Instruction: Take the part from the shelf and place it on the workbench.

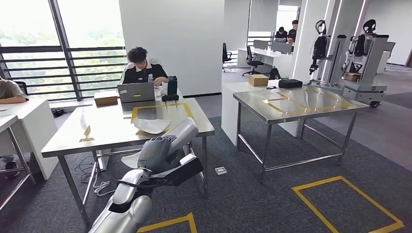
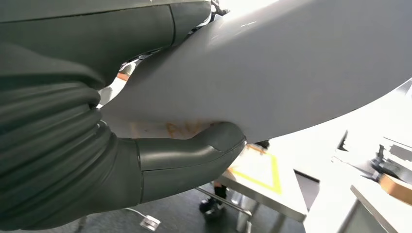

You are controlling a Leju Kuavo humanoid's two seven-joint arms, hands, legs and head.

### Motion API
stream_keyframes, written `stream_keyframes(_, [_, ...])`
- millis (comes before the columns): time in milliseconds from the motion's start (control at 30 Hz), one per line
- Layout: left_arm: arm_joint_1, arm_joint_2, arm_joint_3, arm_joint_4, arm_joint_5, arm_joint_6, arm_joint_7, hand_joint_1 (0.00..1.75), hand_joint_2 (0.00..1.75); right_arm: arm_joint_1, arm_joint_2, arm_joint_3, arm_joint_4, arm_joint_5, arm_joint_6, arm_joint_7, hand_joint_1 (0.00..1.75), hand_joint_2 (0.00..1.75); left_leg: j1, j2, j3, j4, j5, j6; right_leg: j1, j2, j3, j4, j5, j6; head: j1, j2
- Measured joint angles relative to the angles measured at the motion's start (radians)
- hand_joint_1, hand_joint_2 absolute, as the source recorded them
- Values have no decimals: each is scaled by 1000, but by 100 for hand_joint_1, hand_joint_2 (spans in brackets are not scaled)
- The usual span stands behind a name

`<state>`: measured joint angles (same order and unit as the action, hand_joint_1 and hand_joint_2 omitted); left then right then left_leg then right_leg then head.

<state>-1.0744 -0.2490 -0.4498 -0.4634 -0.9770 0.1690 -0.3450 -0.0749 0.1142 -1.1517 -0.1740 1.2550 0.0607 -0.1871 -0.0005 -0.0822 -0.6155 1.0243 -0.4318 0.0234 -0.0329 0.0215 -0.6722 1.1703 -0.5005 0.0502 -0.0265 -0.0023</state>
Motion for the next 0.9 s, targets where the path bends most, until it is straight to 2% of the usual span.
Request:
stream_keyframes(33, [-1,0,0,0,-1,0,1,175,175,0,0,0,0,0,2,-2,0,0,1,-13,-3,8,-4,-6,-3,20,29,-63,23,0,0,0])
stream_keyframes(67, [-2,-1,0,0,-1,0,2,175,175,0,-1,0,0,1,4,-7,0,0,2,-24,-7,12,-7,-13,-4,35,50,-107,34,-2,0,0])
stream_keyframes(100, [-3,-1,0,0,-2,0,3,175,175,-1,-1,1,0,1,5,-11,0,0,2,-34,-11,14,-7,-21,-3,44,60,-125,32,-6,0,0])
stream_keyframes(167, [-3,1,0,0,-2,-1,4,175,175,-3,0,1,0,1,7,-18,0,0,4,-53,-18,8,-2,-35,-1,26,63,-129,31,-22,0,0])
stream_keyframes(200, [-4,3,0,0,-2,-2,4,175,175,-5,1,1,0,0,7,-18,0,0,3,-44,-21,10,-4,-40,-2,18,65,-132,33,-29,0,0])
stream_keyframes(267, [-7,5,0,0,-3,-8,3,175,175,-6,1,1,0,-8,4,-18,0,0,0,9,-48,62,-35,-49,-4,0,68,-138,36,-44,-2,0])
stream_keyframes(300, [-8,5,0,0,-4,-11,1,175,175,-5,1,1,0,-14,2,-18,0,0,0,43,-75,121,-66,-52,-2,-7,69,-139,35,-49,-3,0])
stream_keyframes(333, [-9,5,0,1,-5,-15,-1,175,175,-4,1,1,0,-19,1,-18,0,0,1,63,-109,194,-99,-56,0,-15,69,-139,34,-53,-4,0])
stream_keyframes(367, [-8,4,0,2,-5,-19,-3,175,175,-3,1,1,0,-22,-1,-18,0,0,2,72,-141,259,-123,-58,1,-22,70,-138,33,-54,-4,0])
stream_keyframes(400, [-7,4,0,4,-5,-22,-3,175,175,-3,1,1,0,-24,-3,-18,0,0,3,76,-160,297,-131,-59,2,-28,70,-138,32,-55,-4,0])
stream_keyframes(433, [-6,4,0,5,-4,-25,-4,175,175,-2,1,1,0,-25,-4,-18,0,0,4,77,-157,294,-117,-58,3,-32,71,-138,31,-55,-4,0])
stream_keyframes(467, [-6,5,0,6,-3,-27,-5,175,175,-2,1,1,0,-25,-4,-18,0,0,3,77,-133,247,-86,-54,5,-35,74,-138,29,-54,-4,0])
stream_keyframes(500, [-7,5,0,6,-1,-29,-7,175,175,-3,2,1,0,-25,-4,-18,0,0,2,79,-96,175,-49,-47,6,-37,76,-138,28,-53,-4,0])
stream_keyframes(567, [-10,4,1,6,1,-32,-12,175,175,-3,5,1,0,-25,-4,-19,0,0,-5,85,-25,45,-10,-31,11,-40,80,-138,24,-47,-4,0])
stream_keyframes(633, [-11,3,1,6,3,-33,-14,175,175,-3,8,1,0,-25,-4,-21,0,0,-12,88,-2,5,-13,-22,12,-44,83,-141,22,-37,-4,0])
stream_keyframes(733, [-11,1,1,5,6,-34,-19,175,175,-4,12,1,0,-25,-4,-18,0,0,-6,83,11,-13,-7,-8,10,-43,86,-135,13,-21,-3,0])
stream_keyframes(767, [-12,-1,1,4,8,-34,-21,175,175,-5,12,0,0,-25,-4,-15,0,0,-2,82,17,-20,-5,-3,10,-39,74,-108,-2,-16,-3,0])
stream_keyframes(800, [-12,-4,1,3,8,-34,-23,175,175,-5,12,0,0,-25,-5,-13,0,0,0,81,22,-24,-5,1,9,-34,48,-58,-25,-12,-3,0])
stream_keyframes(867, [-8,-8,2,3,9,-34,-23,175,175,-5,11,1,0,-25,-5,-12,0,0,1,79,23,-24,-8,7,8,-29,-27,73,-75,-4,-2,0])
stream_keyframes(900, [-4,-9,2,3,9,-34,-23,175,175,-3,10,1,0,-24,-5,-12,0,0,1,77,23,-22,-10,7,7,-29,-57,119,-82,-1,-2,0])
